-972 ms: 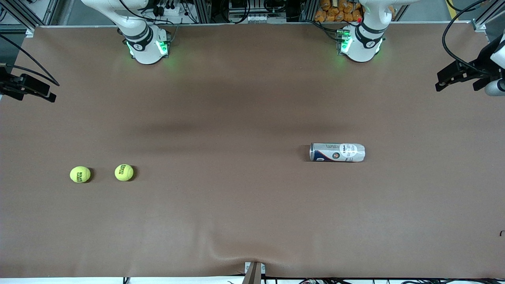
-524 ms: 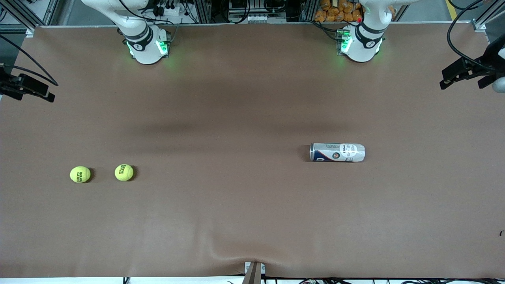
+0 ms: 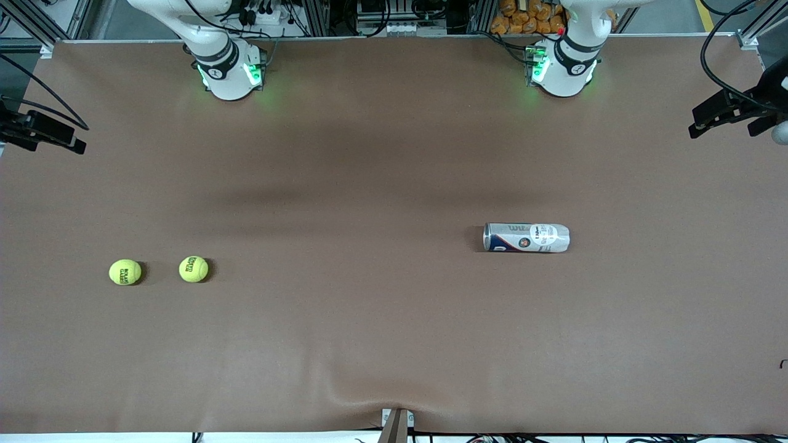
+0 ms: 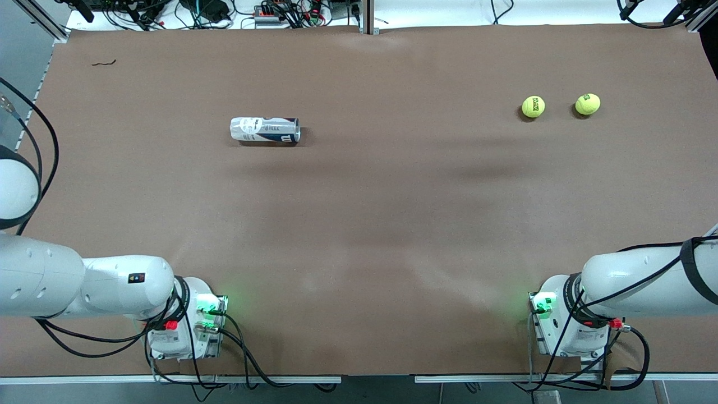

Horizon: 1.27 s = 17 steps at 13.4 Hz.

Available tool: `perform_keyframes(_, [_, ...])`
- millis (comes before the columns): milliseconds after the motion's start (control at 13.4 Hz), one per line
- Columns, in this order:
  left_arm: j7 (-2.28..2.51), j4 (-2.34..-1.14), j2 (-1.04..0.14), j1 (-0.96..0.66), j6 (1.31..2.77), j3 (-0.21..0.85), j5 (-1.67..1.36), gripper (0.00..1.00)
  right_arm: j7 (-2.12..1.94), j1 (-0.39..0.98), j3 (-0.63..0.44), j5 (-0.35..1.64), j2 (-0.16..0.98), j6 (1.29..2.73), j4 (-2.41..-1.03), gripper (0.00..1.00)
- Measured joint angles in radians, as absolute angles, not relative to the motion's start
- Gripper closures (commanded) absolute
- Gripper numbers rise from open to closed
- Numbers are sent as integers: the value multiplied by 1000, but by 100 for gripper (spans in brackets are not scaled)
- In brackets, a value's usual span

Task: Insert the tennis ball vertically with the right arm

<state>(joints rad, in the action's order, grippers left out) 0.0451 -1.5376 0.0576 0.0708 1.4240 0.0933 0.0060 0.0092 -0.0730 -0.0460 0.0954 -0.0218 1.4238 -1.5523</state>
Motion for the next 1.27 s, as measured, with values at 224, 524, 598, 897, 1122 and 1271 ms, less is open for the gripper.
perform_keyframes(224, [41,-1539,47,69,1414,98,6,0,9,-73,-45,96,-22,1424,-1552,0])
perform_keyframes(524, [21,-1548,15,68,1411,102,6,0,9,-73,-41,96,-22,1424,-1551,0])
perform_keyframes(598, [12,-1553,8,68,1410,102,6,0,9,-73,-41,96,-22,1424,-1550,0])
perform_keyframes(897, [0,-1560,-2,68,1410,102,6,0,9,-73,-41,96,-22,1421,-1550,0])
perform_keyframes(1122, [-2,-1571,-6,66,1410,103,6,0,9,-73,-41,96,-22,1413,-1550,0])
perform_keyframes(1271, [-16,-1583,-10,65,1414,105,6,0,9,-73,-41,96,-22,1411,-1550,0])
